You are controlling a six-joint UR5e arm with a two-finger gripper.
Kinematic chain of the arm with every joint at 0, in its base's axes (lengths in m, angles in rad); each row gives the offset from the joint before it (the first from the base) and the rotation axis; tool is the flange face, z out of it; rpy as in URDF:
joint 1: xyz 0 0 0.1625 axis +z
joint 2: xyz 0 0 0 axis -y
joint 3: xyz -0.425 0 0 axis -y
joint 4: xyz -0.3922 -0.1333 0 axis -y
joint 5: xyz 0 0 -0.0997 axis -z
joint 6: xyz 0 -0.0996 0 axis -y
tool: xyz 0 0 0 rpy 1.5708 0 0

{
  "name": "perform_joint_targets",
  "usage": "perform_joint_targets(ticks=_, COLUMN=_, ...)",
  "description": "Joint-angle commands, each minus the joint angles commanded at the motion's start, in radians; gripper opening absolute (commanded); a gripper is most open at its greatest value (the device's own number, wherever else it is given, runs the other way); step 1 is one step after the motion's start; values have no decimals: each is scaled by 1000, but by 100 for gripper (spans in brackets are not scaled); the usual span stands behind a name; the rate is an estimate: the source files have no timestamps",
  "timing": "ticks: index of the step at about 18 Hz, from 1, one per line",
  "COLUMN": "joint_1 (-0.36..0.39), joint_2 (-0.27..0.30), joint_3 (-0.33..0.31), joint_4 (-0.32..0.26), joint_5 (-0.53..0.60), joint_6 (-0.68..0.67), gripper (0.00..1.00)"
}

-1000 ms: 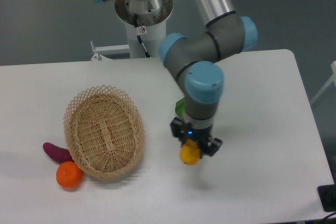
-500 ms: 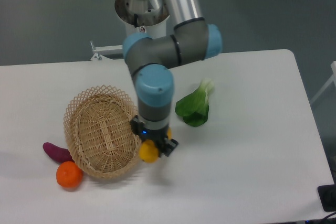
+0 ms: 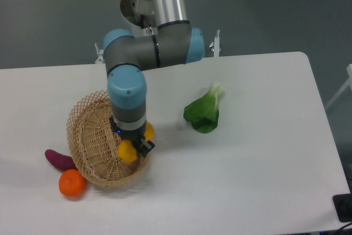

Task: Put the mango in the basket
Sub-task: 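Lower the mango into the basket and open the gripper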

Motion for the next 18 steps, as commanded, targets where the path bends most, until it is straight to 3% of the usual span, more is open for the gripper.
perform_joint_targets(ticks=5, joint_1=-21, joint_2=-18, joint_3=-5, joint_4=2, joint_5=2, joint_6=-27, gripper=49)
perform_joint_targets(ticks=8, joint_1=-40, joint_2=-31, joint_3=-5, joint_4=2, joint_5=0, joint_6=-52, gripper=59)
perform_joint_targets(ticks=9, joint_1=-40, joint_2=-32, joint_3=-5, joint_4=6, joint_5=0, joint_6=-51, gripper=66)
perform_joint_targets(ticks=10, joint_1=-40, joint_2=-32, joint_3=-5, joint_4=18, joint_5=-2, joint_6=-43, gripper=81)
perform_joint_targets(ticks=12, joint_1=-40, joint_2=-34, joint_3=-5, joint_4=37, joint_5=-3, joint_6=-44, gripper=100)
perform_joint_targets(ticks=18, joint_1=-34, joint_2=-9, joint_3=-8, joint_4=34, joint_5=-6, joint_6=-51, gripper=100)
